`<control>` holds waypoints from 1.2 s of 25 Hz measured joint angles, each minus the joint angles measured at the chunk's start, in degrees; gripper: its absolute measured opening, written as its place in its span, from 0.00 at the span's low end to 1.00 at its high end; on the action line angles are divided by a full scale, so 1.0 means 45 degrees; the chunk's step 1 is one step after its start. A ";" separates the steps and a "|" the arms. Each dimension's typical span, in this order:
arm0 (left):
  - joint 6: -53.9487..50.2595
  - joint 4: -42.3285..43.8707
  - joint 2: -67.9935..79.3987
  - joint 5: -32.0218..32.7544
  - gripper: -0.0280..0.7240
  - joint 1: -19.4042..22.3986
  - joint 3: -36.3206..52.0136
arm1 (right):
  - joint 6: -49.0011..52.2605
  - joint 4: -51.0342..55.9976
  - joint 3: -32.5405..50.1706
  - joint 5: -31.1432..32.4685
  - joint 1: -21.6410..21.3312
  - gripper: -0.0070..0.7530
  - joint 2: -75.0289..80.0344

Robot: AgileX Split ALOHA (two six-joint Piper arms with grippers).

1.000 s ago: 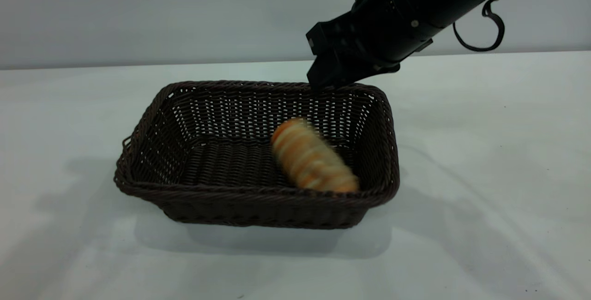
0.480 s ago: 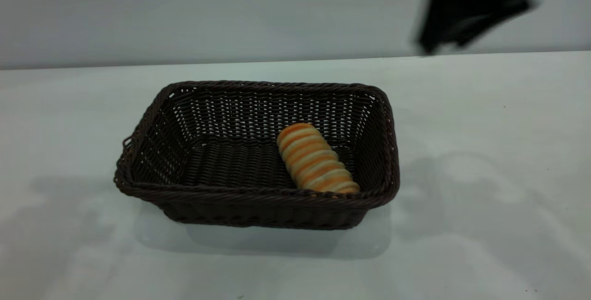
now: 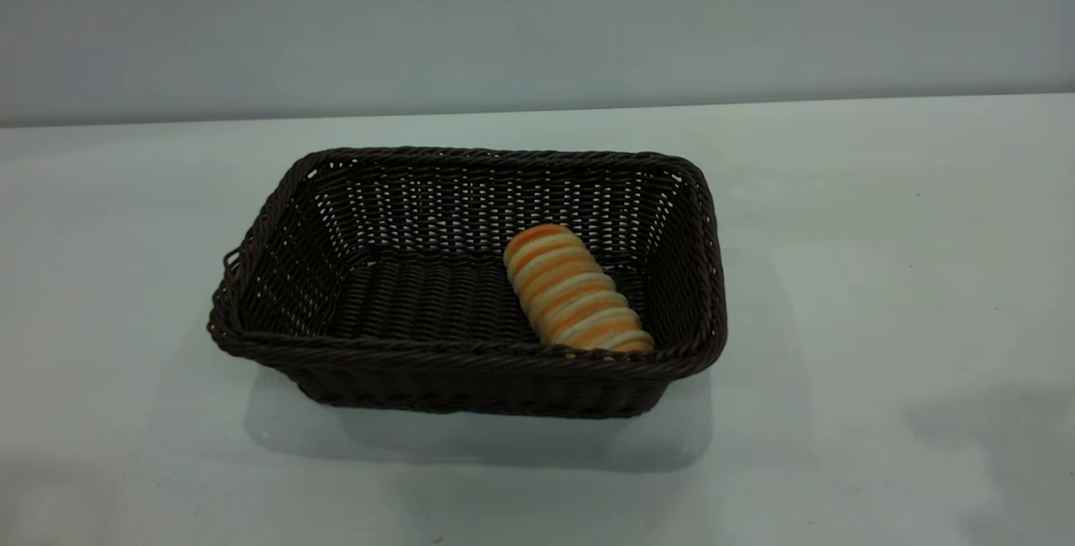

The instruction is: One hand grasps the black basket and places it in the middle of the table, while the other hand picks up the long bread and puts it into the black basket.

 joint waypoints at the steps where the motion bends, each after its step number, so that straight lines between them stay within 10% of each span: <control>1: 0.0000 -0.0070 -0.0460 0.0000 0.79 0.0000 0.0476 | -0.0098 0.0060 0.0165 0.0151 0.0000 0.51 -0.0639; 30: 0.0000 -0.2953 -1.3020 -0.0104 0.79 0.0000 0.8903 | -0.1756 0.2693 0.8115 -0.0450 0.0000 0.51 -1.2906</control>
